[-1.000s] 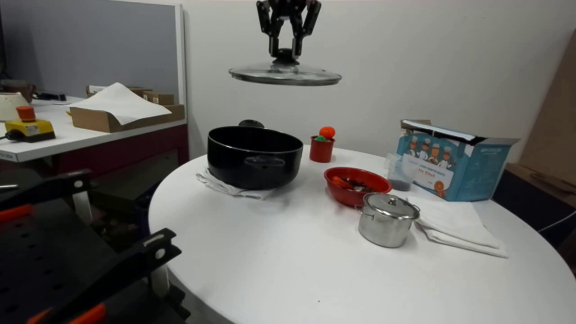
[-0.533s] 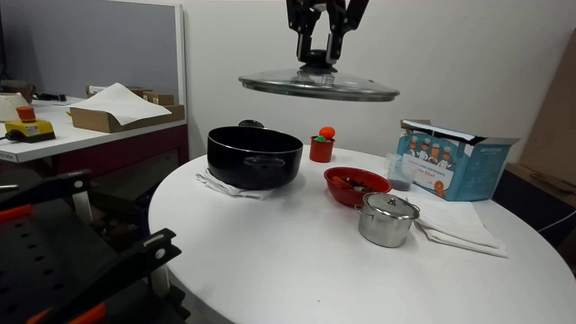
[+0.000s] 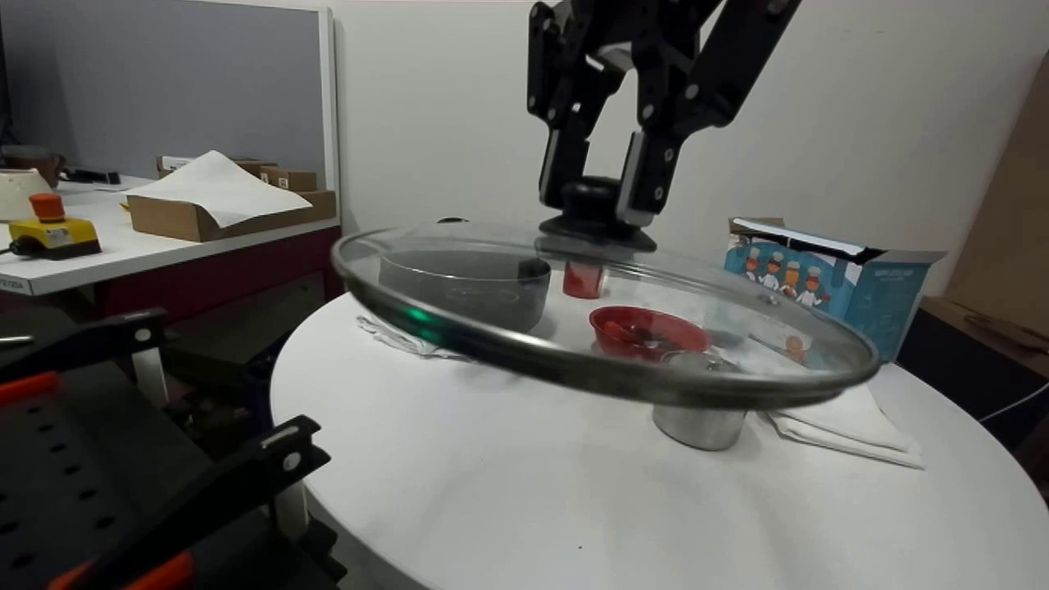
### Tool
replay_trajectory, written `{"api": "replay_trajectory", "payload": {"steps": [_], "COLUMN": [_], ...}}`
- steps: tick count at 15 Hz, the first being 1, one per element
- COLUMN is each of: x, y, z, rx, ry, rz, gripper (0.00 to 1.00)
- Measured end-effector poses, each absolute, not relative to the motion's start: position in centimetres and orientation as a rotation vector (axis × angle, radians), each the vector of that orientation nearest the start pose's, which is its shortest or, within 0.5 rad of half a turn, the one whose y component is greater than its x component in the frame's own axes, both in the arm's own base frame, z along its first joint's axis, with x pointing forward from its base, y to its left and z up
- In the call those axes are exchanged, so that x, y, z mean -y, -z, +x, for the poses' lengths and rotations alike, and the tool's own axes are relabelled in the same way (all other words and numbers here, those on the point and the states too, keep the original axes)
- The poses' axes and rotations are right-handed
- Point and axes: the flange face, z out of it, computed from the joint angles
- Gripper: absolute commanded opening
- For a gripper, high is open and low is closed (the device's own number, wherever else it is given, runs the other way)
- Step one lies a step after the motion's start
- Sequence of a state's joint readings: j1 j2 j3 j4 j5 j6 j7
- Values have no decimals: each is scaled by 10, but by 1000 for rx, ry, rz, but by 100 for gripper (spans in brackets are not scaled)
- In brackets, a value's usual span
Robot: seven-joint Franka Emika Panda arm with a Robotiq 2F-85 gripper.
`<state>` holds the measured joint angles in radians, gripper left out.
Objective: Put a spoonful of the things in the red bowl into the small pot, then cover it and then uncover the big pot
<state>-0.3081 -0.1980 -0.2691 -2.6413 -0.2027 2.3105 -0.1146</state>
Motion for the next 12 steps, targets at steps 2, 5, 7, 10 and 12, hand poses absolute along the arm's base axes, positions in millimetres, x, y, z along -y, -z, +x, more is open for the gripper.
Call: {"api": "replay_trajectory", "payload": {"steps": [2,5,7,10,12], "x": [221,214,208,195,186], "y": [-289,-280,-275,-259,-245], "z": [326,324,329,343,354], "rx": [-488,-462,-442,-413,-394], "ry": [-272,-264,-252,-253,-273], "rz": [-3134,-3147,-3158,-3175,-3184], "gripper": [25,25,25,25,25]}}
